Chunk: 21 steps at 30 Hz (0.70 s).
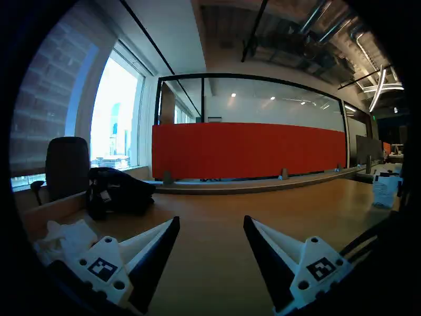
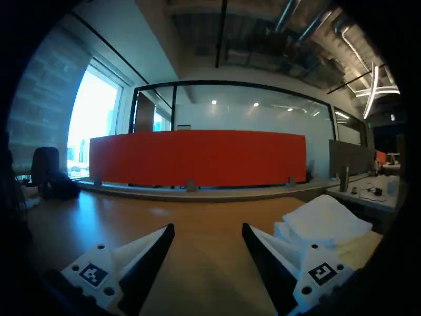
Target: Fold towel
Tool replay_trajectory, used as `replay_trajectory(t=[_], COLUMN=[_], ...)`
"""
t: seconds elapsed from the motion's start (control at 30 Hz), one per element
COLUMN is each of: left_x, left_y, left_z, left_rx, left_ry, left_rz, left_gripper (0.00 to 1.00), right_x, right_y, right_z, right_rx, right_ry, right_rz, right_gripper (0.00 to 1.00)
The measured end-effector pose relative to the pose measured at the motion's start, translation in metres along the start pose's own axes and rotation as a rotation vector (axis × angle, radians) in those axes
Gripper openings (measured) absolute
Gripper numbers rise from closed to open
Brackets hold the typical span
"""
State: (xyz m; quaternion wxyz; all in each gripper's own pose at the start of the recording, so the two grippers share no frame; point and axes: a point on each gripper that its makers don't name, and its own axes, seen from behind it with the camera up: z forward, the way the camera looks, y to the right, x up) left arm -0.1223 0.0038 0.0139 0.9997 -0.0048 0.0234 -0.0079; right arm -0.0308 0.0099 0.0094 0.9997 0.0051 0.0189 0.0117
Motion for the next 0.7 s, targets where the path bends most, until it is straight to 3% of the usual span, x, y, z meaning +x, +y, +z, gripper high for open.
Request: replay_trajectory(t=[0.7], left_x=[0.0002], left_y=[-0.0005], left_z=[-0.0012], left_rx=[0.000], left_ry=[-0.002], left_rz=[-0.005], left_gripper=[0.90], right_x=[-0.0003], right_y=[0.0007], right_z=[0.0005], right_rx=[0.000], right_ry=[0.000], right_rz=[0.000], right_gripper=[0.99])
